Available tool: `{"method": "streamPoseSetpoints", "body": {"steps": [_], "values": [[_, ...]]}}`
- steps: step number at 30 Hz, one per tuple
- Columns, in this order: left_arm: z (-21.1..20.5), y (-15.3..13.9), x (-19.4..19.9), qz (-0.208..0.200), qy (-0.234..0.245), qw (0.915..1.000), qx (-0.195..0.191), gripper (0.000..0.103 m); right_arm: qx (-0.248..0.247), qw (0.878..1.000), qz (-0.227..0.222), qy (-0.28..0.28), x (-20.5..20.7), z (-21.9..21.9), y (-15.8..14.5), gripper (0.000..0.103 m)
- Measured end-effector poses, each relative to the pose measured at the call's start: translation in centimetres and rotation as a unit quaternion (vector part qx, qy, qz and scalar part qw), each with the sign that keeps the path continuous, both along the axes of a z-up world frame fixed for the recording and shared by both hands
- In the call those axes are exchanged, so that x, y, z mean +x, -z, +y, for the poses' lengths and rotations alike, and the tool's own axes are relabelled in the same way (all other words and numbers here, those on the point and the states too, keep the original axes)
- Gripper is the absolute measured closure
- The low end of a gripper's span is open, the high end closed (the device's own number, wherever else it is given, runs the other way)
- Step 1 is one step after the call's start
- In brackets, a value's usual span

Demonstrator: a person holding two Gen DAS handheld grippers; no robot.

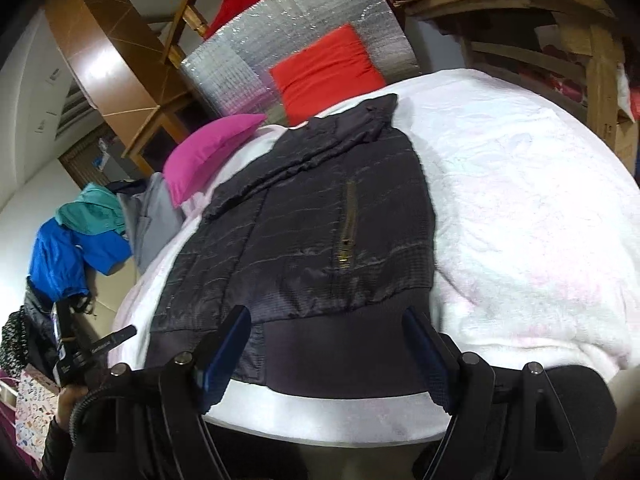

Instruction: Fold large clothes

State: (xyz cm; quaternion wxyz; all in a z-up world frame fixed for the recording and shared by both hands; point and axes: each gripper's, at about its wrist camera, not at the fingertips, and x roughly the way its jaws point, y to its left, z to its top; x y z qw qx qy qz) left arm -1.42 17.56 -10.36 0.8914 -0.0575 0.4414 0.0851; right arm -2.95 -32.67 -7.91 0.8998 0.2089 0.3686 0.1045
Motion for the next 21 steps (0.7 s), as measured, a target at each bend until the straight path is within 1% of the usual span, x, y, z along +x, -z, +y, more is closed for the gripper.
{"method": "streamPoseSetpoints", "body": {"steps": [3, 9, 13, 15, 21], "values": [[0.7, 1.2, 0.2, 0.012, -0.01, 0.9998, -0.009, 0.023, -0.011, 1.0, 0.019, 0.01, 0.6, -0.5, 1.0, 0.022], [1.1, 2.6, 0.2, 0.023, -0.016, 0.9995, -0.016, 0.023, 0.001, 0.999, 0.048, 0.025, 1.4, -1.4, 3.0, 0.022], [1.3, 3.1, 0.1, 0.027, -0.016, 0.9993, -0.021, 0.023, -0.004, 0.998, 0.064, 0.028, 1.9, -1.8, 4.0, 0.022], [1.4, 3.3, 0.2, 0.028, -0.015, 0.9992, -0.022, 0.023, -0.001, 0.997, 0.068, 0.029, 2.1, -1.8, 4.2, 0.022], [2.1, 3.4, 0.1, 0.022, -0.02, 0.9985, -0.046, 0.023, 0.008, 0.997, 0.071, 0.029, 2.4, -2.1, 4.5, 0.022]]}}
